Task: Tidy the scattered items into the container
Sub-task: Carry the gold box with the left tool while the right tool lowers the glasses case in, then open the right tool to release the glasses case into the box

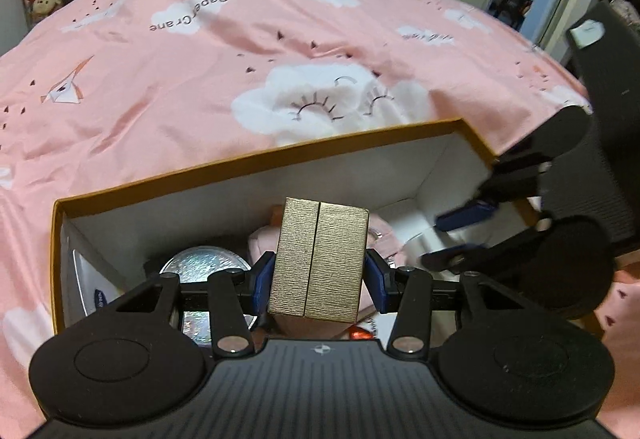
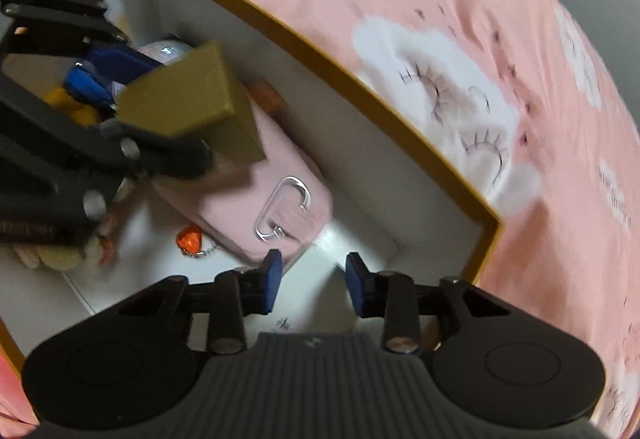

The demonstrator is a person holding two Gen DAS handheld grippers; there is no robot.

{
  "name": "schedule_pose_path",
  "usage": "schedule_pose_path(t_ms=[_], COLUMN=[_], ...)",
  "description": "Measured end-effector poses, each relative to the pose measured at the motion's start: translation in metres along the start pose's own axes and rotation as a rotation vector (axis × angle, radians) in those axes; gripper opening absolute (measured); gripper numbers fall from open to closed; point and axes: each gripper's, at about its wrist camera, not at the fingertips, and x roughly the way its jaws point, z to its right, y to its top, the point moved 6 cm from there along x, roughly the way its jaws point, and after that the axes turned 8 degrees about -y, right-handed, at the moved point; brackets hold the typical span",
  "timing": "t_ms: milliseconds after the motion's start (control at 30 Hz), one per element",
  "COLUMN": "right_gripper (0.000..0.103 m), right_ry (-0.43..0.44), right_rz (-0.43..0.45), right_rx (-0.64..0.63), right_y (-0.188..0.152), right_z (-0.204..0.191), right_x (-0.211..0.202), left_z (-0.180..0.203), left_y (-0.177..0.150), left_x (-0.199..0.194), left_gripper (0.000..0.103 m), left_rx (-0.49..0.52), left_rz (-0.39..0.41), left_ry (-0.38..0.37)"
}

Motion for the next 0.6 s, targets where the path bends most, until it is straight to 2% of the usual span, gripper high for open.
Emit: schedule_pose_path(t_ms=[67,300,500,600], right_gripper=[0.024,0.027,0.025,0.029], right_ry=[-0.006,0.028,0.024,0.015], right_rz=[-0.01,-0.052,-0.037,0.006], right_rx=[-0.017,0.01,0.014,0.009], right_y=[-0.001,0.001,0.003,0.002], right_z=[-0.001,-0.01,-0.009,-0.007], right_x=[0.002,0.02,0.015,0.002], left_z=[-0.001,-0.002,0.004,0.013], left_y=[-0.001,-0.001,0.001,0.004], left_x=[0.001,0.002,-0.005,-0.011], left_gripper=[0.054,0.054,0.053,0.053], left_rx=[0.005,0.01,0.058,0.114], left_rz=[0.0,-0.004,0.021,0.034], left_ry=[0.009,0.012,-0.011,-0.04])
